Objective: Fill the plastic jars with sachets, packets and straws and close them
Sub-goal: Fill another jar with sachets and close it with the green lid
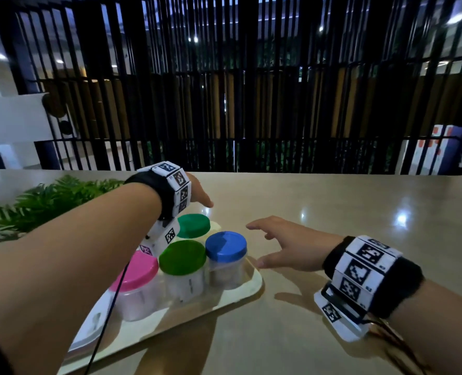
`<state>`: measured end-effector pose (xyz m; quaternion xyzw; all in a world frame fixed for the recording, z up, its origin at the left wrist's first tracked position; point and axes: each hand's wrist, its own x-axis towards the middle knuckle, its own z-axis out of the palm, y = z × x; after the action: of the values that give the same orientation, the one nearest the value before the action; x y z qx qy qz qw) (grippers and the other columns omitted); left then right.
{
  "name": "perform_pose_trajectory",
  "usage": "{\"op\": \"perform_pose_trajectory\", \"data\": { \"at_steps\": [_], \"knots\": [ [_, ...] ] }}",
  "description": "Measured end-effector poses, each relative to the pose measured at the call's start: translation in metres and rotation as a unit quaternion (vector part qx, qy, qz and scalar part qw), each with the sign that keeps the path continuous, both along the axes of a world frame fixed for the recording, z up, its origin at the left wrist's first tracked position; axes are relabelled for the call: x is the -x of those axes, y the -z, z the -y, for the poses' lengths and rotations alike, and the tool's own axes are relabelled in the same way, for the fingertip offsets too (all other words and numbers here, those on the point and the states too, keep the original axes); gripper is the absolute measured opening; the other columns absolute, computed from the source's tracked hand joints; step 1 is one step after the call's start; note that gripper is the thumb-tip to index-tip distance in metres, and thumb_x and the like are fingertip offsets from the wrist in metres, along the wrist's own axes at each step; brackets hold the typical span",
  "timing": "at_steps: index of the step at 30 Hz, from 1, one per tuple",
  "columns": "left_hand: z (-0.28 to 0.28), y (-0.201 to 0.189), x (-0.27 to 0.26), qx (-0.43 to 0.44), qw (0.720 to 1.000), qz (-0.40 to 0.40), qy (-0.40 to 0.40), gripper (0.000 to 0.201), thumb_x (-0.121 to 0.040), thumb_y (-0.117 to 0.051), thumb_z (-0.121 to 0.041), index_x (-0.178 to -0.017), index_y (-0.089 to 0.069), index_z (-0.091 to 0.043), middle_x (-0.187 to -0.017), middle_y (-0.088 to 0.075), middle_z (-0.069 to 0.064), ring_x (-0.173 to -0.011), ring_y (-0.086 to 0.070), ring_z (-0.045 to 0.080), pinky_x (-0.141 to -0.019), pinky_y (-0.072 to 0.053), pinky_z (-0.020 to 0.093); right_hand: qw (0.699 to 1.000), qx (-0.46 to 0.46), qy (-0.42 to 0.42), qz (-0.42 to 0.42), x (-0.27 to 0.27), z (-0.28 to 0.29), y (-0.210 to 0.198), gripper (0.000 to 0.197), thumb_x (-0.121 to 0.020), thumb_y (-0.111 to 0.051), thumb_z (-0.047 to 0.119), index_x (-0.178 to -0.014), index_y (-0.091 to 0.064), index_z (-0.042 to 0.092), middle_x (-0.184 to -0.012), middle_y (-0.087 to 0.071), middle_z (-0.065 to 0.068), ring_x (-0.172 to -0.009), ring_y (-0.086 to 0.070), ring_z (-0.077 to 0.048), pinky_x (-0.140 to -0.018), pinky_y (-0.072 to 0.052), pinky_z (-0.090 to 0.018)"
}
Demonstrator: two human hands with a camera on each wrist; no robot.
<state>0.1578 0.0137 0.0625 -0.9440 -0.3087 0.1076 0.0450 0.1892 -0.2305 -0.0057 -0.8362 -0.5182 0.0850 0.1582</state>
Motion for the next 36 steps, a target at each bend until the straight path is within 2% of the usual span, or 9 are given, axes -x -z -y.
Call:
{"op": "perform_pose_trajectory", "data": {
  "at_steps": [2,4,6,7,9,11,19,26,36],
  "knots": [
    [-0.005,0.002,-0.009,0.0,1.0,-0.006,-0.005,0.079,-0.083,-0.054,-0.069,-0.133,-0.055,-0.008,-0.123,-0.065,0.005,-0.114,-0.059,0.018,-0.091,-0.042,0.026,1.0,-0.002,-0.001,0.002,0.002,0.007,0.002,0.073,-0.086,-0.065,0.042,-0.147,-0.025,0.035,-0.148,-0.029,0.011,-0.131,-0.037,-0.007,-0.101,-0.032,-0.02],
    [-0.034,0.012,-0.036,-0.039,0.999,-0.033,0.01,0.105,-0.058,-0.052,-0.09,-0.13,-0.06,-0.015,-0.095,-0.072,-0.002,-0.094,-0.067,0.009,-0.079,-0.047,0.017,1.0,-0.006,0.0,0.001,0.002,0.013,0.004,0.073,-0.086,-0.065,0.044,-0.146,-0.024,0.038,-0.147,-0.028,0.015,-0.13,-0.036,-0.004,-0.098,-0.032,-0.017],
    [-0.043,0.014,-0.042,-0.085,0.994,-0.067,0.025,0.132,-0.021,-0.046,-0.101,-0.129,-0.055,-0.026,-0.112,-0.059,-0.005,-0.115,-0.059,0.02,-0.097,-0.045,0.031,1.0,-0.008,0.0,-0.003,0.001,0.019,0.007,0.073,-0.086,-0.065,0.045,-0.146,-0.024,0.04,-0.146,-0.028,0.017,-0.128,-0.036,-0.002,-0.092,-0.031,-0.013],
    [-0.033,0.009,-0.034,-0.092,0.992,-0.083,0.029,0.132,-0.029,-0.055,-0.098,-0.139,-0.046,-0.025,-0.128,-0.051,-0.002,-0.129,-0.048,0.025,-0.104,-0.04,0.039,1.0,-0.008,0.0,-0.004,-0.001,0.021,0.009,0.073,-0.085,-0.065,0.046,-0.146,-0.023,0.041,-0.145,-0.028,0.019,-0.128,-0.036,0.0,-0.089,-0.03,-0.01],
    [-0.009,0.003,-0.018,-0.084,0.99,-0.111,0.031,0.099,-0.076,-0.065,-0.068,-0.152,-0.025,-0.018,-0.152,-0.035,0.006,-0.139,-0.036,0.029,-0.107,-0.036,0.04,1.0,-0.007,0.002,-0.002,-0.003,0.026,0.011,0.073,-0.085,-0.064,0.047,-0.146,-0.023,0.042,-0.144,-0.028,0.021,-0.127,-0.035,0.002,-0.082,-0.03,-0.006],
    [-0.013,0.01,-0.022,-0.077,0.989,-0.119,0.05,0.087,-0.086,-0.064,-0.053,-0.154,-0.02,-0.019,-0.156,-0.029,0.007,-0.139,-0.035,0.029,-0.107,-0.037,0.04,1.0,-0.007,0.006,-0.001,-0.005,0.028,0.012,0.073,-0.085,-0.064,0.048,-0.146,-0.023,0.042,-0.144,-0.027,0.022,-0.127,-0.034,0.003,-0.078,-0.03,-0.002],
    [-0.028,0.05,-0.039,-0.026,0.984,-0.164,0.068,0.089,-0.081,-0.068,-0.056,-0.152,-0.023,-0.028,-0.158,-0.025,0.006,-0.14,-0.032,0.033,-0.11,-0.036,0.047,1.0,-0.005,0.02,-0.008,-0.01,0.028,0.012,0.072,-0.085,-0.064,0.047,-0.145,-0.024,0.043,-0.144,-0.027,0.022,-0.126,-0.036,0.002,-0.091,-0.029,-0.009],
    [-0.03,0.056,-0.04,-0.023,0.985,-0.149,0.08,0.08,-0.082,-0.072,-0.045,-0.147,-0.032,-0.021,-0.146,-0.038,0.01,-0.127,-0.044,0.032,-0.09,-0.044,0.039,0.999,0.007,0.031,-0.023,-0.014,0.028,0.016,0.072,-0.084,-0.066,0.047,-0.144,-0.025,0.045,-0.143,-0.03,0.021,-0.125,-0.04,0.0,-0.096,-0.035,-0.015],
    [-0.024,0.014,-0.02,-0.031,0.996,0.006,0.083,0.088,-0.069,-0.082,-0.045,-0.141,-0.035,-0.022,-0.136,-0.048,0.01,-0.114,-0.053,0.031,-0.091,-0.05,0.042,0.998,0.033,0.045,-0.031,-0.016,0.031,0.017,0.071,-0.085,-0.065,0.044,-0.144,-0.026,0.04,-0.144,-0.035,0.014,-0.125,-0.042,-0.003,-0.098,-0.039,-0.02]
  ]
}}
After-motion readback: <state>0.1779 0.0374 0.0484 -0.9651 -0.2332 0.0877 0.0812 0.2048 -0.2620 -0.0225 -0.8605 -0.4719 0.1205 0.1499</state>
